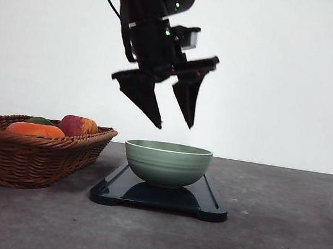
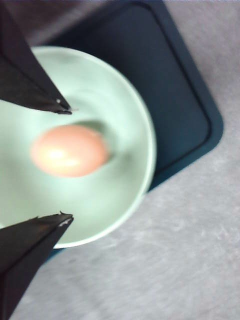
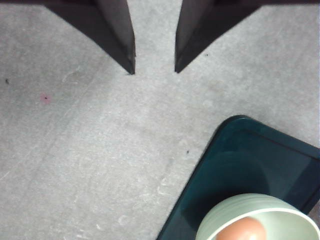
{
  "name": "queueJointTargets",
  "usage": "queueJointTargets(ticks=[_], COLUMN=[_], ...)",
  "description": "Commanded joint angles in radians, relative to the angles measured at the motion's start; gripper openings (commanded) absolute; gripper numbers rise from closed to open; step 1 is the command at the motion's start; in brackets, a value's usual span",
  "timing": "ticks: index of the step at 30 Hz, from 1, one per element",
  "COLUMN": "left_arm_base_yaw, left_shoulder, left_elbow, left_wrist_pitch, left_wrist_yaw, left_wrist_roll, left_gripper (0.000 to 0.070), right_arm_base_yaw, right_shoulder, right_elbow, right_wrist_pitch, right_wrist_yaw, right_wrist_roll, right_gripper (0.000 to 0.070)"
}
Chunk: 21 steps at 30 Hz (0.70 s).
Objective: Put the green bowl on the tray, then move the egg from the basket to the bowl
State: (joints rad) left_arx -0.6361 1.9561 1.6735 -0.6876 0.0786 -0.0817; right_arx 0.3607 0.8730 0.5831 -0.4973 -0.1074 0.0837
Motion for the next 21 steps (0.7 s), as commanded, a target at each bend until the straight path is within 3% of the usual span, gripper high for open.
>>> queueJointTargets(ticks=[1,5,13,21], left_arm_base_yaw=[0.003,0.019,0.100,0.218], left_shoulder=[-0.045,-0.158,-0.506,-0.853], left_elbow=[0.016,-0.070,-0.455,-0.748], left_wrist_pitch=[0.001,0.049,0.203,0.219], left_wrist_yaw=[0.010,0.023,0.025,0.026], left_wrist_roll=[0.004,0.020,0.005,-0.033], left_gripper=[0.0398,0.0398,0.0397,0.0396], right_arm_base_yaw=[0.004,0.004,0.004,0.005], right_shoulder=[0.008,0.008,0.008,0.008], right_elbow=[0.004,0.004,0.004,0.004], right_wrist_pitch=[0.002,-0.004,-0.005,0.013], right_wrist_yaw=[0.001,0.003,0.003,-0.007], right_wrist_roll=[0.010,0.009,0.009,0.004], right_gripper=[0.0151,0.0151,0.0151,0.0152])
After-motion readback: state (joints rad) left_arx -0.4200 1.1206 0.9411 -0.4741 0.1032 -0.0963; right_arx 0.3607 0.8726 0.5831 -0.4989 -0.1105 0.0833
